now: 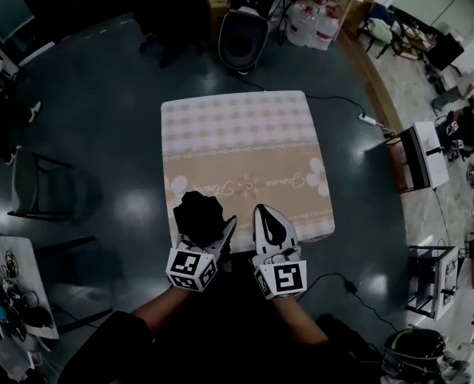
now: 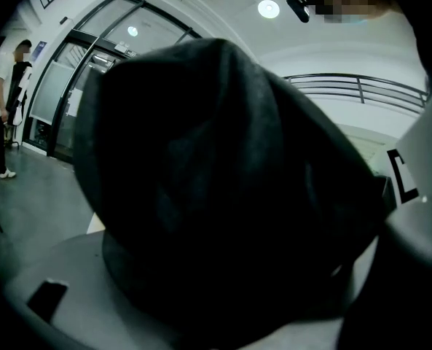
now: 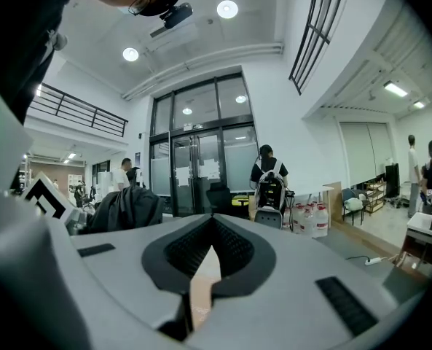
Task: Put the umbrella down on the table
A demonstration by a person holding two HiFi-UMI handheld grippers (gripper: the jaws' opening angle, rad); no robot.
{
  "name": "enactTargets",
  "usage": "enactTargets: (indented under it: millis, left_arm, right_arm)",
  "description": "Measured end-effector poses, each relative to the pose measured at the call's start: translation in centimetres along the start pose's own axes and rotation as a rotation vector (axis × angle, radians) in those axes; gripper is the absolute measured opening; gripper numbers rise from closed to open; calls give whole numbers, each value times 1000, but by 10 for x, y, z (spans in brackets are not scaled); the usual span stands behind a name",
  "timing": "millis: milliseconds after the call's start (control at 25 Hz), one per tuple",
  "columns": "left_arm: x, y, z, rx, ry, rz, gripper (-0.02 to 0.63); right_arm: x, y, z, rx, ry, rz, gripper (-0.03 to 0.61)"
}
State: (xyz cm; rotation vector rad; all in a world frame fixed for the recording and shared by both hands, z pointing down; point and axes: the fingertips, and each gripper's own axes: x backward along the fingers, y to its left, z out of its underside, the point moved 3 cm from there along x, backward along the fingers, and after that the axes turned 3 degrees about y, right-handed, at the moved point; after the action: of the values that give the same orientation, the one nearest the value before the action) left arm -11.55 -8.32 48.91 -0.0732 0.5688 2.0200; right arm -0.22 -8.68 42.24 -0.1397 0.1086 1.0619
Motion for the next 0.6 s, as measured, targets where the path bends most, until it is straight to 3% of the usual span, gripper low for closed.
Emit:
enactTargets:
  millis: [320,600]
  left_arm:
    - [-63,25,13,16,83,-73,365]
    - [-114,63,35,-3,167,-161,365]
  right_arm:
    - [-28,-55,11,-79,33,18,17]
    - [-58,-81,27,-59,89,4,17]
